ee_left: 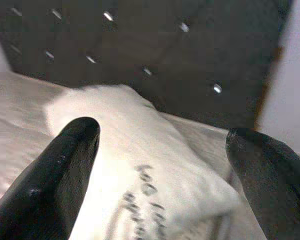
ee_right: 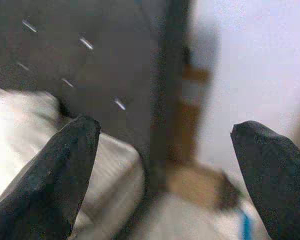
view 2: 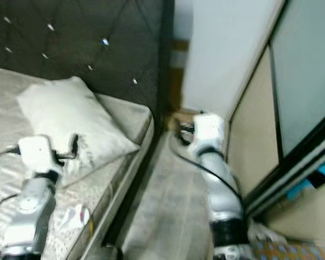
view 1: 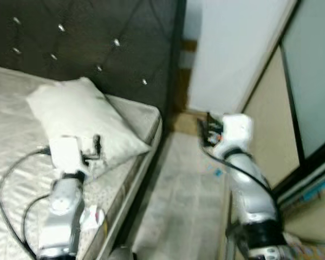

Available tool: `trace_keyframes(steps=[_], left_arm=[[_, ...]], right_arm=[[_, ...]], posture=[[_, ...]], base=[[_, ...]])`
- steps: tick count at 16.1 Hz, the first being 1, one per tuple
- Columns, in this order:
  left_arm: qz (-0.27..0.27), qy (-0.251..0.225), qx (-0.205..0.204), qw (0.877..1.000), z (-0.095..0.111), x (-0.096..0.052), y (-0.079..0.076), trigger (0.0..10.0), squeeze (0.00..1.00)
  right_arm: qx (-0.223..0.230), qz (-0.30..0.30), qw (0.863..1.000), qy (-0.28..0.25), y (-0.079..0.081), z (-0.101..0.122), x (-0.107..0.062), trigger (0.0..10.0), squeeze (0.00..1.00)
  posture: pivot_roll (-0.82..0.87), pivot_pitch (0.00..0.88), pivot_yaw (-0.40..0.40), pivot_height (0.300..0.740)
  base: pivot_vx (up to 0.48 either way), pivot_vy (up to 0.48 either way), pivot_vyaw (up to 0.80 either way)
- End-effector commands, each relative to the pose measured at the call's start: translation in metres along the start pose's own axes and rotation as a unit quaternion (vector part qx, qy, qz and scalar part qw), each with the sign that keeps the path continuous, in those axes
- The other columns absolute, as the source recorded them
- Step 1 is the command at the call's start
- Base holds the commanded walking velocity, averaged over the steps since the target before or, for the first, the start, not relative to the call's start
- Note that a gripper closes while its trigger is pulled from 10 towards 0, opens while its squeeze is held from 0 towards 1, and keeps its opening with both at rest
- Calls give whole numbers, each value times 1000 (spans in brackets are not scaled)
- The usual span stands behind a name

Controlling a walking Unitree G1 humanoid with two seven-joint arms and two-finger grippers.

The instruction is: Clean up the room

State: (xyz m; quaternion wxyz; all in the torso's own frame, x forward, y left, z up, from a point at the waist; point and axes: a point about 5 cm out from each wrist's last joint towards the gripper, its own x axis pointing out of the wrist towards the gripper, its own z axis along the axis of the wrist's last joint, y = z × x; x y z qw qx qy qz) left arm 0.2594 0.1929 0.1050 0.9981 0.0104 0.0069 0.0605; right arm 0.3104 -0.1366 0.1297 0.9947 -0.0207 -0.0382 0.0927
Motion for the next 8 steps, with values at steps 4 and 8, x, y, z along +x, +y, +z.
trace_keyframes(steps=[4, 8], left_arm=[[-13, -2, -7, 1000, -2, -9, -4, 10000, 0], [-9, 5, -14, 1000, -7, -14, -5, 10000, 0]], right_arm=[[-2, -1, 1000, 7, -9, -4, -3, 10000, 0], [3, 3, 1000, 13, -6, -8, -8, 10000, 0]], posture=[[17, 20, -41, 740], [11, 23, -39, 740]], base=[[0, 0, 800], [0, 0, 800]])
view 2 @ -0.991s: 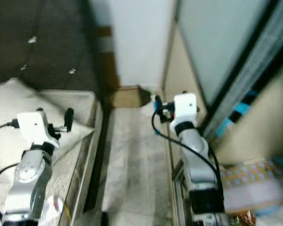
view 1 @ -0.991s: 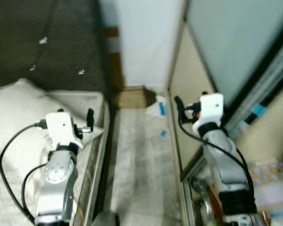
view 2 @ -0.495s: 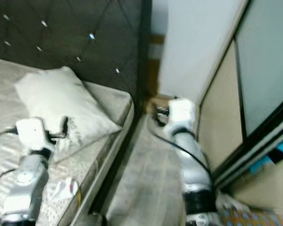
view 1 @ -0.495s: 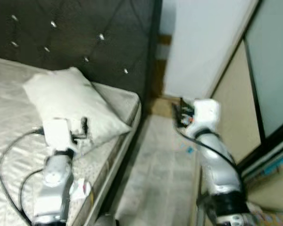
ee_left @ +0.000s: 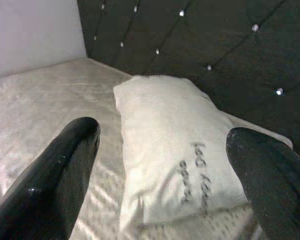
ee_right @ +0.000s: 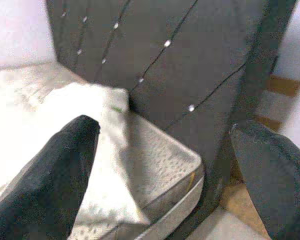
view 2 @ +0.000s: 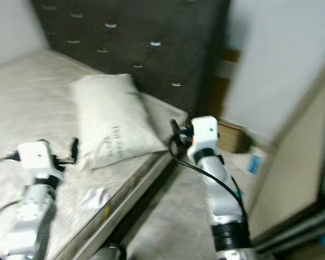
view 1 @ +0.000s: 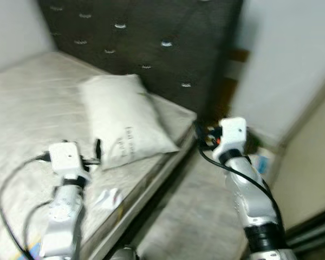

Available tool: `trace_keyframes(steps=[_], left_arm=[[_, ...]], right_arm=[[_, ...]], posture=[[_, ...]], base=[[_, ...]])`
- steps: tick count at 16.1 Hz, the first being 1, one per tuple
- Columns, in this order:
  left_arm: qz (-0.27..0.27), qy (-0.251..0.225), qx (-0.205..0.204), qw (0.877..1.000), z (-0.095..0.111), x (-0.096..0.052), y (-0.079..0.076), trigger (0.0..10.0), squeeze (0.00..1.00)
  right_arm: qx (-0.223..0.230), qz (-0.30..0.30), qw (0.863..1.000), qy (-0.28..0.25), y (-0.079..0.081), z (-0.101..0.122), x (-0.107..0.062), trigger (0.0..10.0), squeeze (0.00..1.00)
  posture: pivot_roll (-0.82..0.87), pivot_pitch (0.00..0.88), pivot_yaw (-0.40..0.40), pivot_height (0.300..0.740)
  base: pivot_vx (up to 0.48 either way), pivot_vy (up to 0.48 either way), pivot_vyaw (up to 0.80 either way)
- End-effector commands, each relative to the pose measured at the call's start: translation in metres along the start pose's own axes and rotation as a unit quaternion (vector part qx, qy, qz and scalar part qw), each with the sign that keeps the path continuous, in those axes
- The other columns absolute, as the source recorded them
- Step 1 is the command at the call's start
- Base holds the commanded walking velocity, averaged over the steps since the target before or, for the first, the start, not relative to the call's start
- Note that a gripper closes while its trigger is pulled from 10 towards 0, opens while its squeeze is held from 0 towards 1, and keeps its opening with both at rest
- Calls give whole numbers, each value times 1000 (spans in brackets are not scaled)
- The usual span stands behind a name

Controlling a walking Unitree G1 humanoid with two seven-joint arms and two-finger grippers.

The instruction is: Clean up the room

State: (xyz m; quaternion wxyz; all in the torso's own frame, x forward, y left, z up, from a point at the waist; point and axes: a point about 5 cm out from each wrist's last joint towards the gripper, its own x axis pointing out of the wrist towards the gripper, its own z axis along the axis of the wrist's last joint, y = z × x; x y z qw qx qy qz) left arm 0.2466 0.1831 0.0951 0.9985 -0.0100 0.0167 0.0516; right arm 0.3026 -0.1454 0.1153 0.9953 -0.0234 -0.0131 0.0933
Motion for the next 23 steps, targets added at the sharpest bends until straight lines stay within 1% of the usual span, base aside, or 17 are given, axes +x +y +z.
trace_keyframes(steps=[1, 2, 3, 5, 9, 10, 11, 13, 16, 19, 22, 23], left_arm=[[-1, -6, 2, 1000, 3, 0, 1, 10000, 0], [-1, -10, 6, 1000, 4, 1, -2, 10000, 0], [16, -15, 24, 999, 6, 2, -2, 10000, 0], [-8, -16, 9, 1000, 6, 2, 0, 10000, 0], [-3, -17, 11, 1000, 6, 2, 2, 10000, 0], [-3, -16, 10, 1000, 6, 2, 0, 10000, 0], [-5, -10, -2, 1000, 4, 1, -3, 10000, 0], [-15, -4, 4, 1000, -2, -1, -9, 10000, 0], [-20, -8, -11, 1000, 0, 1, -13, 10000, 0], [-31, -13, -12, 999, 2, 3, -15, 10000, 0], [-29, -17, -8, 999, 4, 4, -13, 10000, 0], [-35, -21, -11, 999, 6, 5, -13, 10000, 0]], right_arm=[[5, 2, 1000, -12, 0, 6, 3, 10000, 0], [6, 3, 1000, -12, 1, 6, 3, 10000, 0], [7, 4, 1000, -13, 1, 7, 3, 10000, 0], [8, 6, 1000, -12, 2, 7, 3, 10000, 0], [10, 11, 1000, -10, 3, 6, 3, 10000, 0], [11, 12, 1000, -10, 4, 6, 3, 10000, 0], [12, 15, 1000, -9, 5, 6, 3, 10000, 0], [14, 20, 1000, -8, 8, 5, 2, 10000, 0], [16, 21, 1000, -7, 9, 4, 1, 10000, 0], [15, 22, 1000, -9, 7, 5, 3, 10000, 0], [17, 23, 1000, -13, 8, 8, 6, 10000, 0], [23, 22, 999, -16, 8, 8, 6, 10000, 0]], posture=[[10, 25, -40, 740], [10, 25, -40, 740], [11, 28, -41, 740], [12, 31, -41, 740], [13, 35, -43, 740], [12, 34, -43, 740], [11, 35, -45, 740], [5, 37, -45, 740], [4, 34, -44, 740], [5, 29, -48, 740], [11, 29, -50, 740], [11, 33, -50, 740]], base=[[0, 0, 800], [0, 0, 800], [0, 0, 800], [0, 0, 800], [0, 0, 800], [0, 0, 800], [0, 0, 800], [0, 0, 800], [0, 0, 800], [0, 0, 800], [0, 0, 800], [0, 0, 800]])
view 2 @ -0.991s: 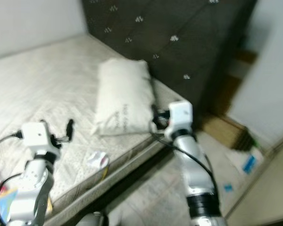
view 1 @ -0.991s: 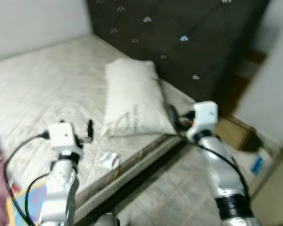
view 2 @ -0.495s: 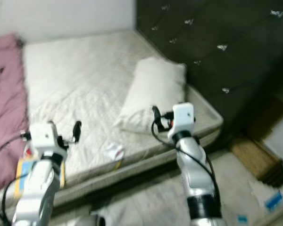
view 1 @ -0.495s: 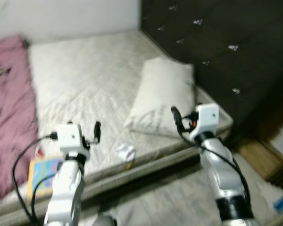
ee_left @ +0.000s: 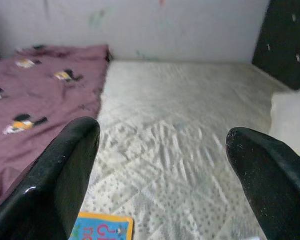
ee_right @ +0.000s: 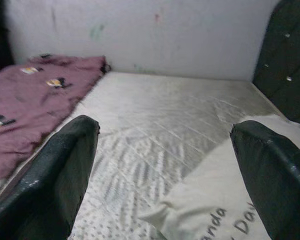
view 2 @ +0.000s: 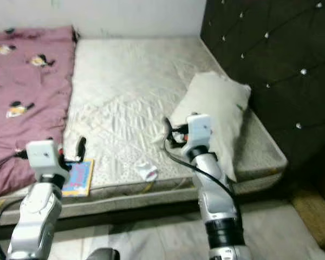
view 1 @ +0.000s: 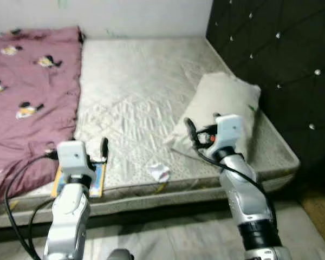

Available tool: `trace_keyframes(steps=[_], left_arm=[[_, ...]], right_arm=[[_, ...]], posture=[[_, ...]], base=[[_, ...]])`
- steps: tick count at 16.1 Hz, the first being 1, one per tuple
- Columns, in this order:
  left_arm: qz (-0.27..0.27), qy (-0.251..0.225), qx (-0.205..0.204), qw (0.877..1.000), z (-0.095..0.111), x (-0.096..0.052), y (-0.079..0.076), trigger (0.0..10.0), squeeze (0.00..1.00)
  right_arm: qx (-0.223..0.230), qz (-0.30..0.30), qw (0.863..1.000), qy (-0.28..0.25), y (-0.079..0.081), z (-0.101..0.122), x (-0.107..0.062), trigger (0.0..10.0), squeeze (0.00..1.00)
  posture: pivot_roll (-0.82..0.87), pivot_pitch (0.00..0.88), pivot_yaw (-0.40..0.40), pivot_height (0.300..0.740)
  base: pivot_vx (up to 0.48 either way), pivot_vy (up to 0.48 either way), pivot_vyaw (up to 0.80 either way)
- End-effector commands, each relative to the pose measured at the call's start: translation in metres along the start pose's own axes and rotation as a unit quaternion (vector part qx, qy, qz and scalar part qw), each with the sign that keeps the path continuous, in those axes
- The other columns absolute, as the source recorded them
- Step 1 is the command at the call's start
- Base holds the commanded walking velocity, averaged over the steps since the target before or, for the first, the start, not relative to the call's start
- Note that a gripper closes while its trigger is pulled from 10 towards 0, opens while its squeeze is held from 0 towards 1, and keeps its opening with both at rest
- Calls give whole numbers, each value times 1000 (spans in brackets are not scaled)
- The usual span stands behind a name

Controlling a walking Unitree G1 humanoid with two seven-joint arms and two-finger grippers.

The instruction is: Clean up the room

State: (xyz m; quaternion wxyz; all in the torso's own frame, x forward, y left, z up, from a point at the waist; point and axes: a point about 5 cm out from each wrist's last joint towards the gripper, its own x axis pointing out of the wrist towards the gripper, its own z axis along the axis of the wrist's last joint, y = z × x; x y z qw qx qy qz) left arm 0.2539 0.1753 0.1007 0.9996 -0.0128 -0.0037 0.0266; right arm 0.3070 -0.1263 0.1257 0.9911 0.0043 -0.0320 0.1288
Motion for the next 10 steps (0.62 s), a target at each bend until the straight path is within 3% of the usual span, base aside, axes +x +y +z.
trace_keyframes(steps=[1, 10], left_arm=[[-13, -4, -10, 1000, 1, -1, -6, 10000, 0], [-32, -10, -17, 999, 2, -2, -11, 10000, 0]], right_arm=[[1, -14, 1000, 4, -9, -1, -2, 10000, 0], [9, -22, 1000, 4, -11, -2, -7, 10000, 0]], posture=[[11, 34, -49, 740], [4, 42, -43, 740]], base=[[0, 0, 794], [29, 0, 0]])
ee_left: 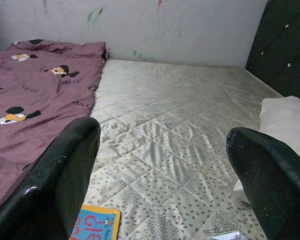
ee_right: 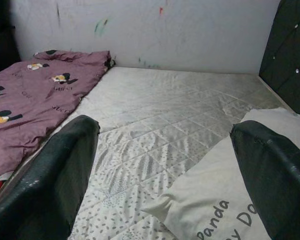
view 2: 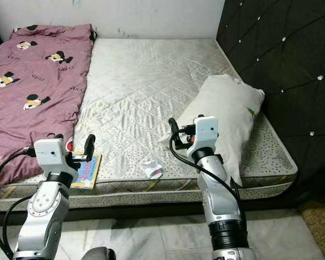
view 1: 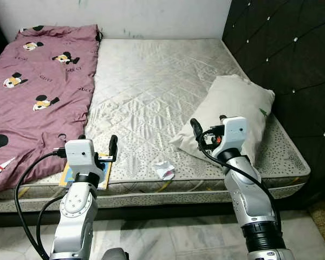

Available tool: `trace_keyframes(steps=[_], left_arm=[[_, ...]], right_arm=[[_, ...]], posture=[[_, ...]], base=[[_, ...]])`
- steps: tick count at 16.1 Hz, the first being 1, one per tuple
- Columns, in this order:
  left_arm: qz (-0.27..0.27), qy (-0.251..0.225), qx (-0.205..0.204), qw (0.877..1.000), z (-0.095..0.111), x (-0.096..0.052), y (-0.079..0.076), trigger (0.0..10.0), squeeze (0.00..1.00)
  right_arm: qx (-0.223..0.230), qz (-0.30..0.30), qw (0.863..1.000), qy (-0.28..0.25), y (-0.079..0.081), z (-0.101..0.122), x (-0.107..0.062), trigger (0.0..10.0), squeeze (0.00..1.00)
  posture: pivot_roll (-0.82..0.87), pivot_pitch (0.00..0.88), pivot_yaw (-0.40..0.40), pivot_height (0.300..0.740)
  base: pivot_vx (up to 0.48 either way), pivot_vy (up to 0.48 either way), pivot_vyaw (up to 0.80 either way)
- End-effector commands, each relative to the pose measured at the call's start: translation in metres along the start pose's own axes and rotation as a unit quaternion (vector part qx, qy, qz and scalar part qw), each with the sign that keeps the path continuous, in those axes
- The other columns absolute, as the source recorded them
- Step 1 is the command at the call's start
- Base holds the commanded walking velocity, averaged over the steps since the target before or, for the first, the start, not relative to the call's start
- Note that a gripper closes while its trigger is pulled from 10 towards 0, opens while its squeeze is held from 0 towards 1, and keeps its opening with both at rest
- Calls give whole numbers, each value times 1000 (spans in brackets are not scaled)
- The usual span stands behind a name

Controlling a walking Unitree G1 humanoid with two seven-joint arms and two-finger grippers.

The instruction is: Clean up the room

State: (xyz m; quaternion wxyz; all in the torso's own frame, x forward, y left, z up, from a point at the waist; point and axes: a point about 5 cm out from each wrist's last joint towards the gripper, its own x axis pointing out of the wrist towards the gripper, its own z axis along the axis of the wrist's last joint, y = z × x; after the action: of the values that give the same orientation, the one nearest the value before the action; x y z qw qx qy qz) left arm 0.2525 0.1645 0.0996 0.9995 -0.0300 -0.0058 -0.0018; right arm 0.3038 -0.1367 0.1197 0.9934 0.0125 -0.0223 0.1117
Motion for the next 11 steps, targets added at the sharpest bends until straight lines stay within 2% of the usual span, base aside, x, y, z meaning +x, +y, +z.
trace_keyframes(steps=[1, 9, 11], left_arm=[[-3, -8, 0, 1000, 3, 0, 0, 10000, 0], [-3, -4, 0, 1000, 2, -1, 0, 10000, 0], [12, -8, 6, 1000, 2, -1, 0, 10000, 0]], right_arm=[[-1, -4, 1000, -4, -2, 3, 0, 10000, 0], [-3, -5, 1000, 0, -3, 1, -1, 10000, 0], [-4, -6, 1000, 1, -4, 0, -2, 10000, 0]], posture=[[4, 43, -43, 740], [2, 46, -44, 740], [3, 47, -43, 740]], base=[[277, 0, 0], [317, 0, 0], [0, 0, 0]])
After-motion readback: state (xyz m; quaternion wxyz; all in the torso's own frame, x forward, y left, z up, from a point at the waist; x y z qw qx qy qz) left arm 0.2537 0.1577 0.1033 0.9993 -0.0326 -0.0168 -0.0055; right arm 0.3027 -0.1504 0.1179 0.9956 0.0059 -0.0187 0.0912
